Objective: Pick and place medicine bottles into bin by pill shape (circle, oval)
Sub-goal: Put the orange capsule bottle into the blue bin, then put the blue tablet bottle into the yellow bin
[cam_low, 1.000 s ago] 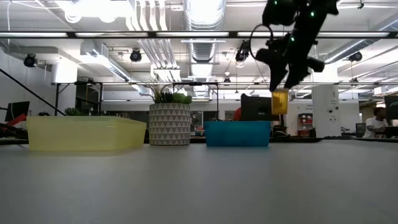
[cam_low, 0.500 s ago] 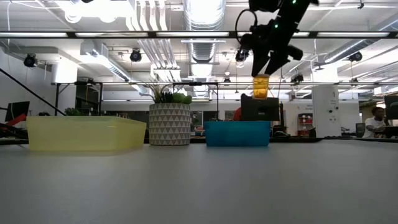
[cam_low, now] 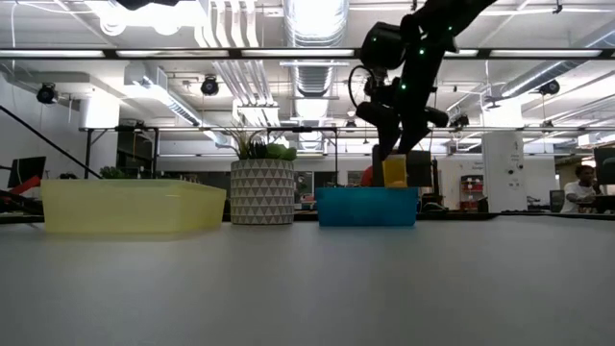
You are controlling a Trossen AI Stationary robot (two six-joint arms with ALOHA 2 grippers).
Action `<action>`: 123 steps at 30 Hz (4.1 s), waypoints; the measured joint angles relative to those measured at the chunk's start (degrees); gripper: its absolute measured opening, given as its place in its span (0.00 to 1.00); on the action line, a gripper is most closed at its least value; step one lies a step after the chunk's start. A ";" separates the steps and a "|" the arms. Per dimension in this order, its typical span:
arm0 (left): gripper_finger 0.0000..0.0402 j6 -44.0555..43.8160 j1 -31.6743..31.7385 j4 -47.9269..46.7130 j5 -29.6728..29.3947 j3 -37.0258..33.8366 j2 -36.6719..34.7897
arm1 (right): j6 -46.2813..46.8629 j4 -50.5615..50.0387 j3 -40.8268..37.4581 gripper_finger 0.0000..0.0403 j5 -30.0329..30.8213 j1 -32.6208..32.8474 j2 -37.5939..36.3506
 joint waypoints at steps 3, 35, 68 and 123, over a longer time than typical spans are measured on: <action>0.49 0.00 0.00 -0.05 0.00 -0.26 0.00 | -0.40 1.39 0.00 0.50 -0.15 -0.07 0.72; 0.49 0.33 0.02 -0.03 -1.36 -0.32 -0.44 | -1.32 4.54 -0.24 0.60 -1.65 -1.60 8.70; 0.49 0.44 0.04 -0.09 -4.70 -1.38 -0.55 | -0.04 1.47 -8.54 0.68 -7.27 11.49 -14.69; 0.49 4.53 0.04 0.02 -4.72 -2.10 -0.33 | 64.27 -34.60 -18.17 0.58 -28.47 52.62 -17.44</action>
